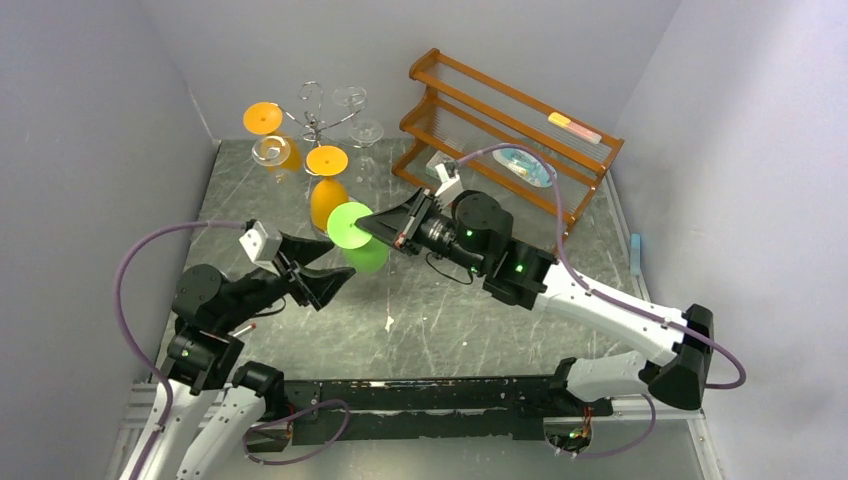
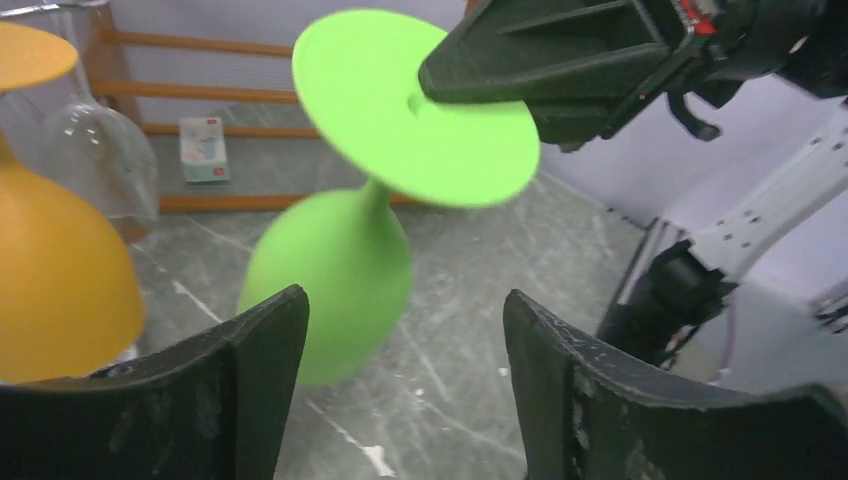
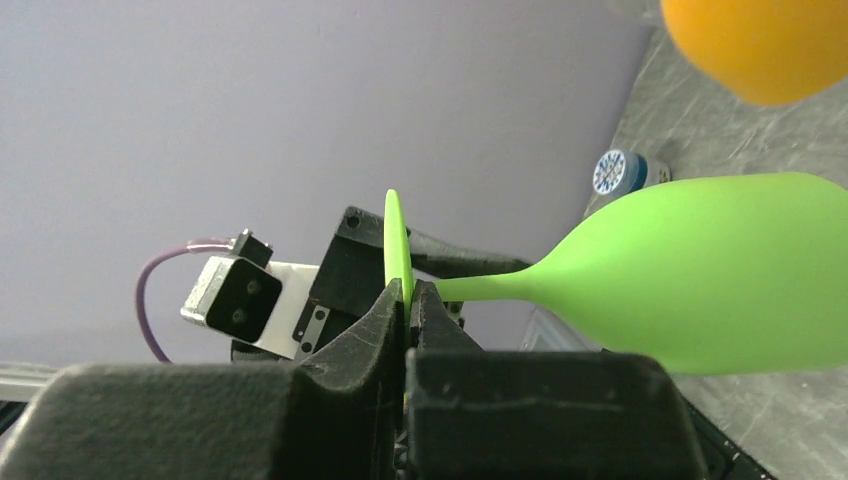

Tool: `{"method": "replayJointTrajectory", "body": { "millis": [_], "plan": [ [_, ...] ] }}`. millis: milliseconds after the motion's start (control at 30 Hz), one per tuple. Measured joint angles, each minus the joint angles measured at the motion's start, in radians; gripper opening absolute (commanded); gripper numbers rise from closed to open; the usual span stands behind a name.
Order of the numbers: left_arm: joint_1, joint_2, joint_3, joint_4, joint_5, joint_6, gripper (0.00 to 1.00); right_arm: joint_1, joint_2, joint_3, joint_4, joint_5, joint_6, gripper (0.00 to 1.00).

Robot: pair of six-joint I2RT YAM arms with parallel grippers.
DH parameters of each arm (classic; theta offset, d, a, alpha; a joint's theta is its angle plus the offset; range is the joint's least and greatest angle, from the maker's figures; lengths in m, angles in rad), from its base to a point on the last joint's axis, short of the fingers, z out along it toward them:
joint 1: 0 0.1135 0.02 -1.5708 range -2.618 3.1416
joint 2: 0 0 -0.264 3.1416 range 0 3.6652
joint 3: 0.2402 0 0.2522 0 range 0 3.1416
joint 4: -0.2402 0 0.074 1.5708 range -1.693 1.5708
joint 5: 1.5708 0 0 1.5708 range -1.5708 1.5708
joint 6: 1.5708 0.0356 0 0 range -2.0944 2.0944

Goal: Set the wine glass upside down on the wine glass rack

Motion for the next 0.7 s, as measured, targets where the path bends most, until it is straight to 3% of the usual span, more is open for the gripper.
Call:
{"method": "replayJointTrajectory", "body": {
  "millis": [200, 367, 600, 700],
  "plan": [
    [0.000, -0.028, 0.087, -0.069, -0.009, -0.281, 0.84, -0.028, -0.061, -0.021, -0.016, 0.023, -0.031, 0.00],
    [0.000, -0.005, 0.147, -0.065, -0.029, -0.560, 0.84, -0.030, -0.078, -0.044, -0.027, 0.004, -0.059, 0.00],
    [0.000, 0.113, 0.103, 0.001, -0.007, -0.819, 0.61, -0.030, -0.100, -0.062, -0.051, -0.039, -0.109, 0.00],
    [0.000, 0.140, 0.089, 0.015, 0.002, -0.870, 0.44, -0.031, -0.105, -0.061, -0.053, -0.060, -0.130, 0.00]
  ]
}}
